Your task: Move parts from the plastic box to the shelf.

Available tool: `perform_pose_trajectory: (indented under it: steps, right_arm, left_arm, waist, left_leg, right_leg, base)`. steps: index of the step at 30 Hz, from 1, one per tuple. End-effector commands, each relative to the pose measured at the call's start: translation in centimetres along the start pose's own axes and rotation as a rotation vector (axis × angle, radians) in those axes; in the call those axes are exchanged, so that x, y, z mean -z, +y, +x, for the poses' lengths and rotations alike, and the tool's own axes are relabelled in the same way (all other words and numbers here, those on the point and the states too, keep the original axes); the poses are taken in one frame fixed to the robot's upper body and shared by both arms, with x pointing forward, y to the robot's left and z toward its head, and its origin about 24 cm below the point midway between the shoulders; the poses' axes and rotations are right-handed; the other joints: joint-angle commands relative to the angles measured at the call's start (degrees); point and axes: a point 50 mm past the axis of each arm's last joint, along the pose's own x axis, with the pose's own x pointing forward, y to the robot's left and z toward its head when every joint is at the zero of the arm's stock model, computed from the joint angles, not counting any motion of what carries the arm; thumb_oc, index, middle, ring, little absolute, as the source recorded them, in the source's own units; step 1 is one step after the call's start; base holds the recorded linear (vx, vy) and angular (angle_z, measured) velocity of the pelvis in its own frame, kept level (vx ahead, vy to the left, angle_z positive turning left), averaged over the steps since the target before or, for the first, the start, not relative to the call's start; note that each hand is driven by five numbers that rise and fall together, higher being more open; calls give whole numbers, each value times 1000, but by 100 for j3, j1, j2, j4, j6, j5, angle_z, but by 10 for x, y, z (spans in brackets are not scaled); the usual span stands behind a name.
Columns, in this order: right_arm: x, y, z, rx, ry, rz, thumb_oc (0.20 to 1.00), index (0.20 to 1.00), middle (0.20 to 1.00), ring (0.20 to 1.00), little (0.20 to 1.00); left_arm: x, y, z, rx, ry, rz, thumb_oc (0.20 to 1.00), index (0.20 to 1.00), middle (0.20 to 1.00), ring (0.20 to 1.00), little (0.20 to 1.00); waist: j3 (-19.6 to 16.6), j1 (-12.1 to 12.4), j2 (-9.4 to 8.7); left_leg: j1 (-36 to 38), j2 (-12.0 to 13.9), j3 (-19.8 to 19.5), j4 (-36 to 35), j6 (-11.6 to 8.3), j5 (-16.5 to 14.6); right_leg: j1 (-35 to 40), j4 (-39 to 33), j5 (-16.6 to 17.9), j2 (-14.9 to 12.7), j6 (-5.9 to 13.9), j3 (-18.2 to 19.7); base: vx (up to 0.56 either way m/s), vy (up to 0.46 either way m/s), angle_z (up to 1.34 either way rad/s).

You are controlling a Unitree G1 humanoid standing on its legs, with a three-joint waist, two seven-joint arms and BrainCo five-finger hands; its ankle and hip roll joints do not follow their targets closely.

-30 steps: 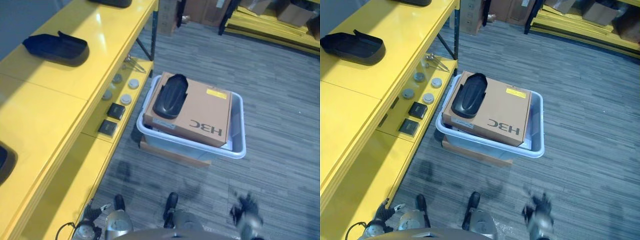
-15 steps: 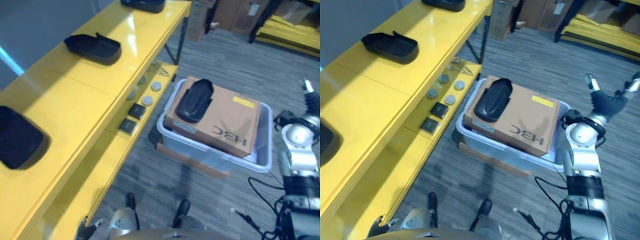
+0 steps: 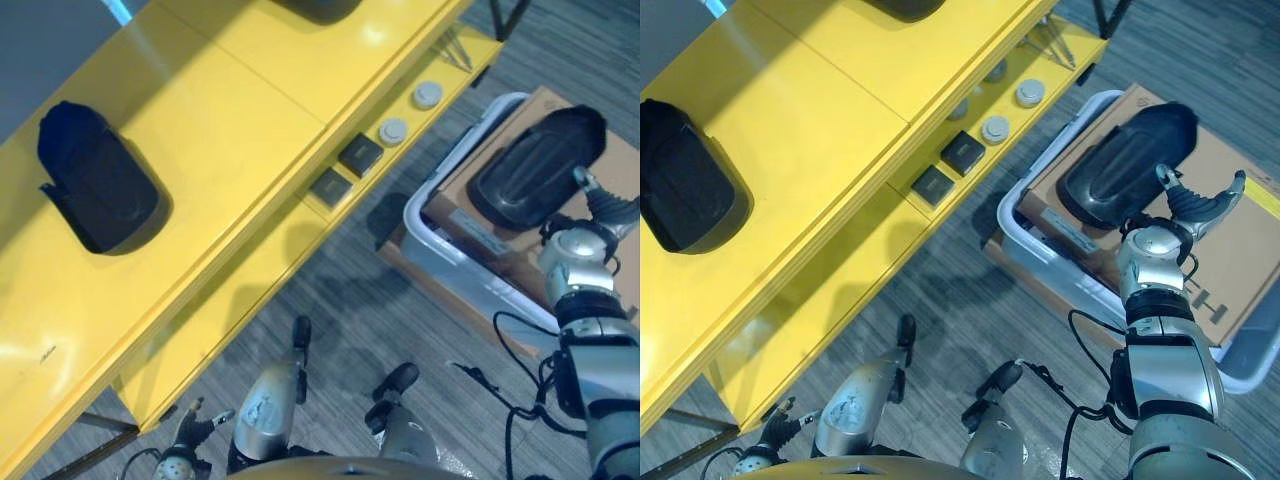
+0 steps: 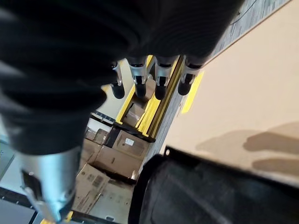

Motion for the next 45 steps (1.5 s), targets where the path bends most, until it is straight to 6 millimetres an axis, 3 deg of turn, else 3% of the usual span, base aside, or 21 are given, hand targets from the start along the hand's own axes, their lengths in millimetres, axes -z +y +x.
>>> perform_pose_trajectory:
  steps: [1, 16, 28, 32, 39, 40, 41, 42, 45]
  right_arm:
    - [-28, -18, 16, 46, -118, 36, 1000, 1000, 1000, 1000, 1000]
    - [-6, -35, 24, 78, -29, -135, 1000, 1000, 1000, 1000, 1000]
    - [4, -28, 25, -15, 68, -222, 1000, 1000, 1000, 1000, 1000]
    - [26, -34, 21, 9, 180, -388, 1000, 1000, 1000, 1000, 1000]
    - [54, -53, 16, 41, 320, -505, 1000, 1000, 1000, 1000, 1000]
    - [57, -54, 15, 46, 338, -511, 802, 802, 802, 802, 802]
    - [58, -55, 15, 47, 345, -510, 391, 391, 391, 391, 391]
    - [60, -56, 14, 51, 362, -501, 200, 200, 200, 200, 200]
    - [62, -57, 13, 48, 389, -458, 200, 200, 200, 200, 200]
  left_arm:
    - [5, 12, -1, 4, -3, 35, 1000, 1000, 1000, 1000, 1000]
    - [-2, 19, 0, 13, -56, 12, 1000, 1000, 1000, 1000, 1000]
    - [-5, 28, 1, 5, -70, 2, 1000, 1000, 1000, 1000, 1000]
    - [-9, 28, 2, 14, -87, -10, 1000, 1000, 1000, 1000, 1000]
    - [-13, 27, 3, 16, -108, -13, 1000, 1000, 1000, 1000, 1000]
    - [-14, 28, 3, 16, -111, -15, 1000, 1000, 1000, 1000, 1000]
    - [-14, 28, 3, 16, -112, -15, 1000, 1000, 1000, 1000, 1000]
    - [-15, 28, 4, 17, -116, -15, 1000, 1000, 1000, 1000, 1000]
    - [-17, 28, 4, 18, -123, -18, 1000, 1000, 1000, 1000, 1000]
  waist:
    - [-241, 27, -23]
    - [3, 76, -5]
    - [124, 115, 28]
    - [194, 131, 80]
    - [279, 154, 132]
    - [289, 159, 136]
    - [291, 159, 138]
    - [292, 158, 145]
    - [298, 151, 155]
  left_leg:
    - [-451, 322, -68, -116, -269, 73]
    - [-676, 237, -90, 25, -232, 2]
    - [-799, 192, -103, 92, -220, 6]
    - [-888, 145, -104, 142, -194, 5]
    - [-954, 112, -104, 185, -159, -3]
    - [-959, 110, -100, 189, -155, -2]
    - [-959, 110, -97, 189, -155, -2]
    - [-959, 111, -88, 198, -153, -3]
    - [-970, 112, -74, 196, -160, 7]
  right_leg:
    - [149, 699, -953, -301, 331, 23]
    - [-174, 870, -946, -361, 391, 106]
    - [-329, 955, -933, -410, 411, 130]
    - [-492, 1096, -947, -469, 421, 171]
    - [-594, 1172, -935, -495, 428, 196]
    - [-603, 1182, -935, -494, 426, 196]
    - [-606, 1184, -935, -495, 426, 197]
    - [-614, 1202, -939, -504, 421, 199]
    - [-637, 1217, -939, -506, 423, 206]
  base:
    - [-32, 15, 11]
    - [-14, 7, 4]
    - [0, 3, 0]
    - [-7, 36, 5]
    - [-10, 1, 6]
    - [0, 0, 0]
    - [0, 0, 0]
    - [0, 0, 0]
    - [0, 0, 0]
